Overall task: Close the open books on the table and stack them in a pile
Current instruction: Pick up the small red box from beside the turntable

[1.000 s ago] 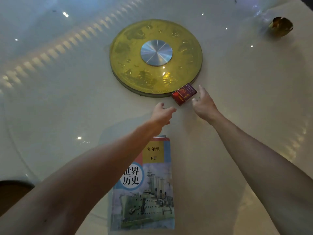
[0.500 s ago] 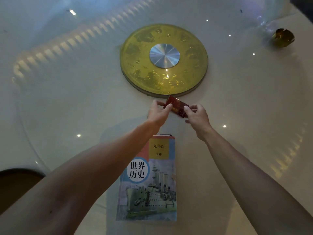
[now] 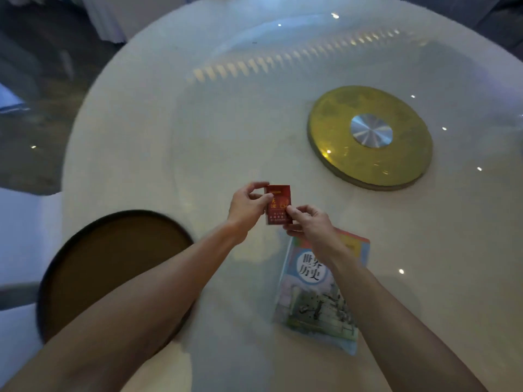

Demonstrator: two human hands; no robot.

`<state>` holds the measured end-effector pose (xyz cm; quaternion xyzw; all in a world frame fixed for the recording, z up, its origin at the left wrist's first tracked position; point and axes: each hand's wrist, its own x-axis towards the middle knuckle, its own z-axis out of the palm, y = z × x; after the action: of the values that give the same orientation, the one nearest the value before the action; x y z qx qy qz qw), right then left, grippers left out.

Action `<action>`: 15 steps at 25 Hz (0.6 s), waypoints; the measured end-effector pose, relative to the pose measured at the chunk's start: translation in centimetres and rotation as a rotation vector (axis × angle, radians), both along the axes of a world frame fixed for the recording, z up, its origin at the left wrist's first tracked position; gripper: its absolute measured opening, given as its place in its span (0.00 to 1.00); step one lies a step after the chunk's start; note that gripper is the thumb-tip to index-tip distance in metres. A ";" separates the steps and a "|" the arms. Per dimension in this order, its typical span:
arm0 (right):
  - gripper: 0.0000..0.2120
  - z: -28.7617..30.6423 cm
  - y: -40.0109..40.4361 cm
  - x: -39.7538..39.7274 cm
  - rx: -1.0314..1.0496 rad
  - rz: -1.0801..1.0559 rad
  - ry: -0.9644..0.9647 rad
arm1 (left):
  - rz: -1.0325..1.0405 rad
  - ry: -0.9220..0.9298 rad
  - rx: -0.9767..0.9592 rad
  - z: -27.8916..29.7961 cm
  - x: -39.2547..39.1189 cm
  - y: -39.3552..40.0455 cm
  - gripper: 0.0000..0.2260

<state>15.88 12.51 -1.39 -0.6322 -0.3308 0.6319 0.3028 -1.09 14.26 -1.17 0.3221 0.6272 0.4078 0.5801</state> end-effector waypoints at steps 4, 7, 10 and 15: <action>0.05 -0.6 -2.6 -9.7 -0.014 0.151 -0.002 | 0.168 0.075 -0.005 -0.8 -9.1 -4.8 0.14; 0.04 -1.5 -5.2 -16.0 -0.031 0.276 -0.063 | 0.287 0.194 -0.074 -2.0 -15.0 -8.9 0.12; 0.06 -2.5 -7.6 -21.2 -0.054 0.361 -0.136 | 0.348 0.246 -0.135 -3.3 -19.8 -12.6 0.08; 0.07 -4.4 -10.8 -26.4 -0.079 0.490 -0.273 | 0.403 0.283 -0.236 -6.0 -23.9 -16.4 0.07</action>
<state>-10.49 1.75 -5.76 -0.6240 -0.4865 0.6076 0.0688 -25.04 -2.10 -7.22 0.1748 0.7965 0.3902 0.4275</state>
